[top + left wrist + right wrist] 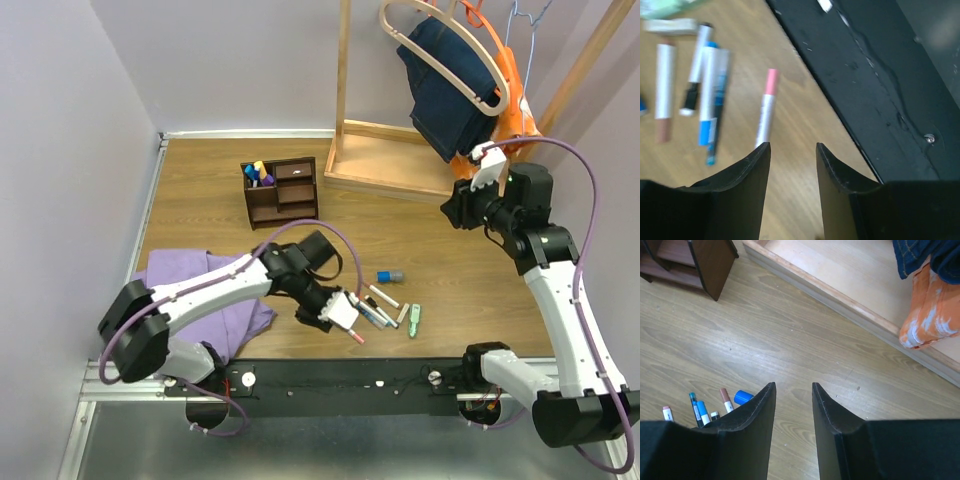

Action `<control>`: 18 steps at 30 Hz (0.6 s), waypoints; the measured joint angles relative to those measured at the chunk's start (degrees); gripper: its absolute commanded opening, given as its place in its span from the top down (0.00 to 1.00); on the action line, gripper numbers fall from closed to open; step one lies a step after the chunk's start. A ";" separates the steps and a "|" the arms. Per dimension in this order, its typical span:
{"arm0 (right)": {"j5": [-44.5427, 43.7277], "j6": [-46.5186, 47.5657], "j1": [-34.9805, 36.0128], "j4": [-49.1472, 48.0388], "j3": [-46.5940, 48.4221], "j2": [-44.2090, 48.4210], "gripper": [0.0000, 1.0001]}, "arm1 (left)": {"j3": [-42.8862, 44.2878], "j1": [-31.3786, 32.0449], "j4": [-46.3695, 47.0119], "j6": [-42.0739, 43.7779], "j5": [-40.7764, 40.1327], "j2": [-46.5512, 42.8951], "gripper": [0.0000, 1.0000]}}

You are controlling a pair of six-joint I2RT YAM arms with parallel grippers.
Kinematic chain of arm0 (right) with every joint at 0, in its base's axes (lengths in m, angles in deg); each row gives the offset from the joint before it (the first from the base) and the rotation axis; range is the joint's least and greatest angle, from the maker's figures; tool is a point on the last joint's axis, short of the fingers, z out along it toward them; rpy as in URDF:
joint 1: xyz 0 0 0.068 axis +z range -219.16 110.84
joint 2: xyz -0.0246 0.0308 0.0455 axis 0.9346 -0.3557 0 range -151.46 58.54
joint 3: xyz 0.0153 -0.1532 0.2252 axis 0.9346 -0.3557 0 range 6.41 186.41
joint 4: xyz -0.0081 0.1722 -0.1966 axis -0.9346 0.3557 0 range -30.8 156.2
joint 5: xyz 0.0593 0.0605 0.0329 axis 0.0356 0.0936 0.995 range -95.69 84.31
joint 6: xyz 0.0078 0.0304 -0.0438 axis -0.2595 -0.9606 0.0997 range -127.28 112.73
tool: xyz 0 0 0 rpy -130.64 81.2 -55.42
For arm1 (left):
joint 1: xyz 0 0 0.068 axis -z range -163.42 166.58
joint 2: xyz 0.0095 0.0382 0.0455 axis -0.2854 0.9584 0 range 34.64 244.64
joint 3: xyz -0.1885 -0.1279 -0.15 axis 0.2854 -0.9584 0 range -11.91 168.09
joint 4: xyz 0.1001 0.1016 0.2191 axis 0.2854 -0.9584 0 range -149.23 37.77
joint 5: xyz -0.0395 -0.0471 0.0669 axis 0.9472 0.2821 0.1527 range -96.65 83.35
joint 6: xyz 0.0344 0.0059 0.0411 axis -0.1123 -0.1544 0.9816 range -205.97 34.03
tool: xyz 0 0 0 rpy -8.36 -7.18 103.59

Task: Sort the stationery into containers
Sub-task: Pick up the pen from the center of the board.

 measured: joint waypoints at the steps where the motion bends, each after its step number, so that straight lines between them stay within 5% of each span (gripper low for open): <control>1: -0.02 0.04 -0.17 0.02 -0.11 0.66 0.57 | -0.31 1.03 -0.09 0.28 -0.87 0.90 0.53; 9: 0.04 0.02 -2.51 0.68 -0.92 4.57 0.57 | 0.76 7.89 1.51 -0.20 -7.08 13.16 0.55; 18: 0.42 -0.11 -4.02 1.36 -3.43 6.54 0.57 | 3.21 9.77 4.26 -0.50 -8.87 16.68 0.56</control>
